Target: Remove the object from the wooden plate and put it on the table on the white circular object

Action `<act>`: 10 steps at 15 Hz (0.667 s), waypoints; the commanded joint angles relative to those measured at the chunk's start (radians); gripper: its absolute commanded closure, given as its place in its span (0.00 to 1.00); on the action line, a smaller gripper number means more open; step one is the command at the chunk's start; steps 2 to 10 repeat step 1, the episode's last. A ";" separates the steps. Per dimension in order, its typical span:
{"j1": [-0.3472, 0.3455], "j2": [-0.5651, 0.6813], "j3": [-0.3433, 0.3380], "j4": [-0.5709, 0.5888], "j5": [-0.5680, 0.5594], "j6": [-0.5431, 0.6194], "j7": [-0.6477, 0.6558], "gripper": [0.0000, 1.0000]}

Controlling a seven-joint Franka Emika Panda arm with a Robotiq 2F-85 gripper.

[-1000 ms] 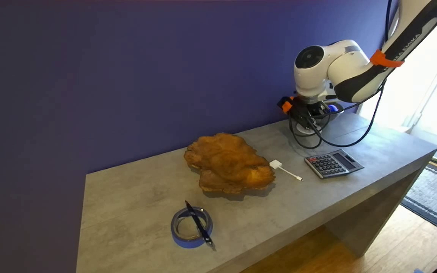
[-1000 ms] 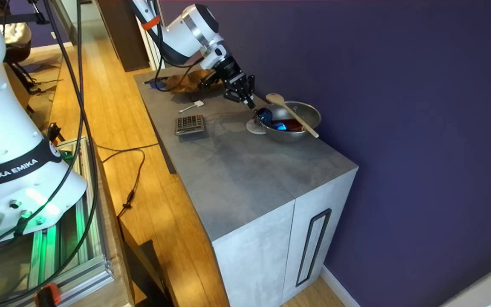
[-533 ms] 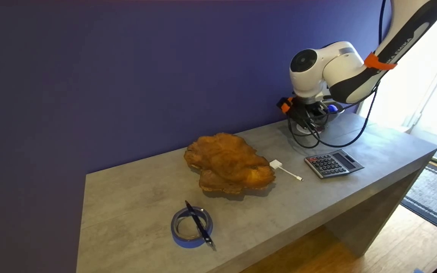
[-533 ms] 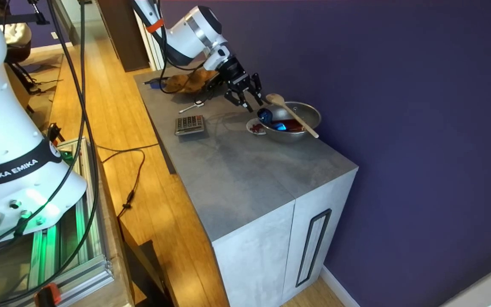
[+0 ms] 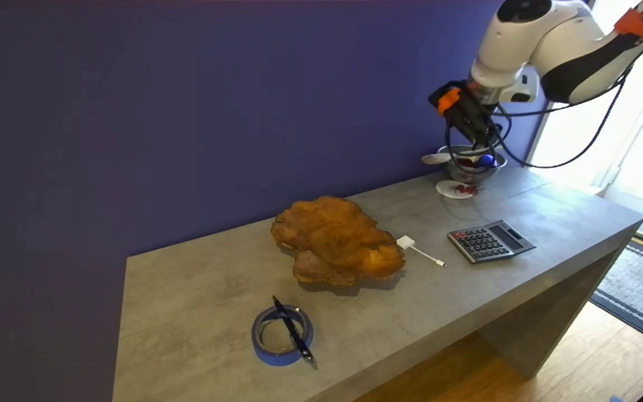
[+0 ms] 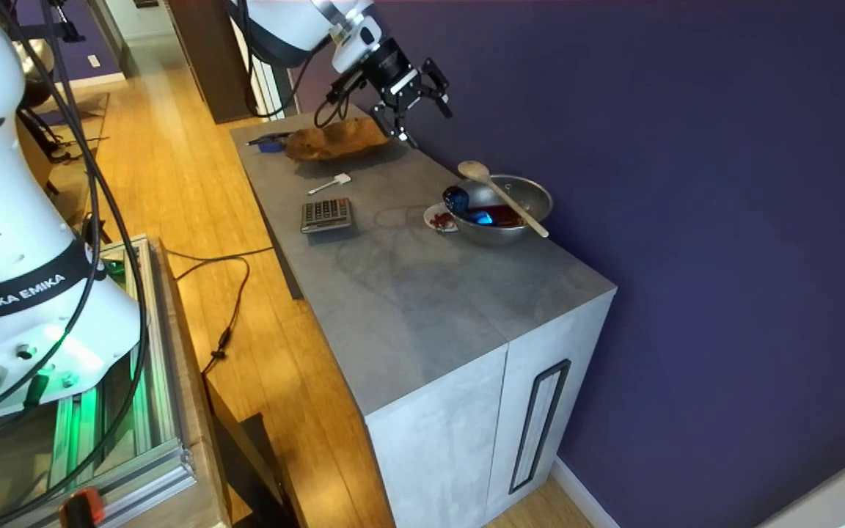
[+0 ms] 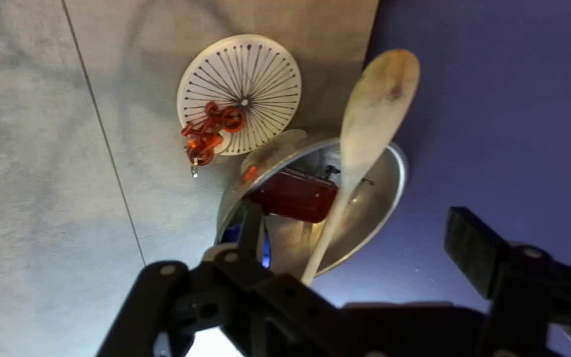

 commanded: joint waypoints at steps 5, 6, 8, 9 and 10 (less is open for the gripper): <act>0.061 -0.041 -0.068 -0.023 0.000 0.021 0.000 0.00; 0.061 -0.041 -0.068 -0.023 0.000 0.021 0.000 0.00; 0.061 -0.041 -0.068 -0.023 0.000 0.021 0.000 0.00; 0.061 -0.041 -0.068 -0.023 0.000 0.021 0.000 0.00; 0.061 -0.041 -0.068 -0.023 0.000 0.021 0.000 0.00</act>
